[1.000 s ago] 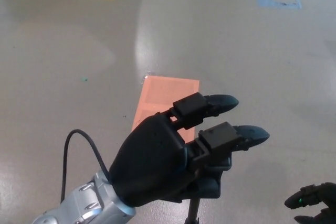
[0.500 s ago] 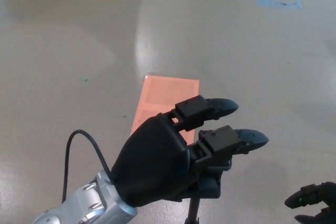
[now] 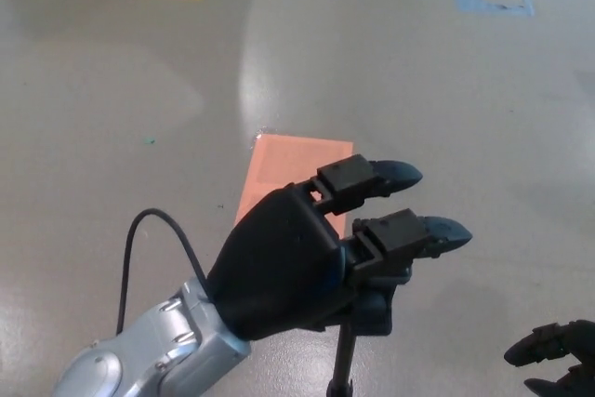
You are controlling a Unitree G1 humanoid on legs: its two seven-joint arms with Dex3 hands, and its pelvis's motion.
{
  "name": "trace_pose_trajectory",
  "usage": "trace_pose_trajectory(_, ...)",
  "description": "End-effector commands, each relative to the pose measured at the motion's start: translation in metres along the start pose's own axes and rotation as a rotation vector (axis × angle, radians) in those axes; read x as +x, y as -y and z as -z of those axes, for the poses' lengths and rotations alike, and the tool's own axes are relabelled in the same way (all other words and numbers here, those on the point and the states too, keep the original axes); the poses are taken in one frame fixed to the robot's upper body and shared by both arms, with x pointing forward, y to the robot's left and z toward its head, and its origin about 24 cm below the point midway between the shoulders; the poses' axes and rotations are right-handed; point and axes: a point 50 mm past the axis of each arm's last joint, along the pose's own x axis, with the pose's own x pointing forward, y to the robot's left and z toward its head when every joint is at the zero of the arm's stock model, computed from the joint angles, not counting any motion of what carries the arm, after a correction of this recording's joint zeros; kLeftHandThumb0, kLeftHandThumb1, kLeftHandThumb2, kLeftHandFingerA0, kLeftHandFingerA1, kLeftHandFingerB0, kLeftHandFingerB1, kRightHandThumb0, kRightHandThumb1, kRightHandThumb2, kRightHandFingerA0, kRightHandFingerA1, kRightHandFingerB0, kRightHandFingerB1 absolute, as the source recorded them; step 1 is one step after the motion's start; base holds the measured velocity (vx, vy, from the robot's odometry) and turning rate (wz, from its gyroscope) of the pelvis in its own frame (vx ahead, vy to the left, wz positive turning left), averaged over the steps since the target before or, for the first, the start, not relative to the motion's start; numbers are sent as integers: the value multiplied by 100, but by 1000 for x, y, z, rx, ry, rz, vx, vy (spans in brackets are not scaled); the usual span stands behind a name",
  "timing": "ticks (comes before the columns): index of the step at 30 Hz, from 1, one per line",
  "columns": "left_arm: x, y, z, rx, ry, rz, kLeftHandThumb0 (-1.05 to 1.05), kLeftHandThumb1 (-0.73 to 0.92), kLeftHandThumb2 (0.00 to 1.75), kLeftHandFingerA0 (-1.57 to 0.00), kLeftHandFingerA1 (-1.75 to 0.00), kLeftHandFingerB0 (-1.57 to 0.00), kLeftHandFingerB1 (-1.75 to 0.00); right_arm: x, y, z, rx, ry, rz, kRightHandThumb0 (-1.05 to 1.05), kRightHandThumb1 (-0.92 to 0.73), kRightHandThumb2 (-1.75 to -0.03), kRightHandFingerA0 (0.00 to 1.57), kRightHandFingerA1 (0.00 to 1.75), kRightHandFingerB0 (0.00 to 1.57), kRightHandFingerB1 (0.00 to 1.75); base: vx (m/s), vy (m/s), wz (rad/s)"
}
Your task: The robot uses its left hand to grab the top of a phone stand kept on the floor and rotates it anti-clockwise
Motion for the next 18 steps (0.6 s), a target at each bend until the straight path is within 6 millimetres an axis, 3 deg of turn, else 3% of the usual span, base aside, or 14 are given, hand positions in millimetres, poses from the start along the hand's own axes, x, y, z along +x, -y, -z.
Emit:
trace_pose_trajectory(1,1,2,5,10,0,16,-12,53,56,-67,-42,-66,-41,-3,8,0,-8,-3,16,-53,-62,-87,45,53,36,48,0,0,0)
trace_pose_trajectory(2,0,2,5,4,2,14,-19,53,56,-82,-45,-74,-42,-3,8,0,-8,-4,16,-52,-62,-88,46,53,35,48,0,0,0)
trace_pose_trajectory(3,0,2,6,-1,5,12,-19,53,56,-82,-45,-74,-42,-3,8,0,-7,-6,16,-52,-62,-88,46,53,35,48,0,0,0)
trace_pose_trajectory(4,0,2,6,-10,4,12,-23,54,57,-92,-47,-81,-44,-3,8,0,-7,-5,15,-46,-76,-63,52,41,41,36,0,0,0)
trace_pose_trajectory(5,0,3,6,-21,2,12,-23,54,57,-92,-47,-81,-44,-3,8,0,-7,-4,13,-46,-76,-63,52,41,41,36,0,0,0)
trace_pose_trajectory(6,0,3,7,-35,-4,21,-24,55,58,-94,-52,-85,-46,-3,8,0,-6,-4,12,-53,-62,-87,44,52,35,48,0,0,0)
trace_pose_trajectory(7,0,3,7,-44,-9,28,-24,55,58,-94,-52,-85,-46,-3,8,0,-6,-4,12,-53,-62,-87,44,52,35,48,0,0,0)
trace_pose_trajectory(8,0,4,7,-60,-20,40,-25,56,58,-94,-55,-84,-46,-3,8,0,-4,-4,12,-48,-74,-61,52,40,40,35,0,0,0)
trace_pose_trajectory(9,0,4,7,-69,-28,45,-24,56,58,-94,-55,-86,-47,-3,8,0,-3,-4,12,-52,-62,-87,45,53,37,48,0,0,0)
trace_pose_trajectory(11,0,4,7,-77,-34,49,-24,56,58,-94,-55,-86,-47,-3,8,0,-2,-5,12,-52,-62,-87,45,53,37,48,0,0,0)
trace_pose_trajectory(12,-1,4,7,-123,-55,60,-23,57,58,-93,-60,-89,-49,-3,9,-2,-13,-3,14,-47,-76,-63,52,40,40,36,0,0,0)
trace_pose_trajectory(14,0,4,7,-153,-74,76,-23,59,58,-91,-64,-89,-49,-3,10,-3,-19,1,17,-47,-75,-62,53,40,40,36,0,0,0)
trace_pose_trajectory(15,0,5,7,-196,-89,74,-20,63,59,-93,-73,-92,-53,-3,10,-3,-17,2,17,-52,-63,-88,46,53,36,48,0,0,0)
trace_pose_trajectory(18,-1,7,6,-298,-123,59,-18,66,60,-96,-75,-94,-56,-2,9,-3,-3,0,18,-52,-63,-88,46,53,36,48,0,0,0)
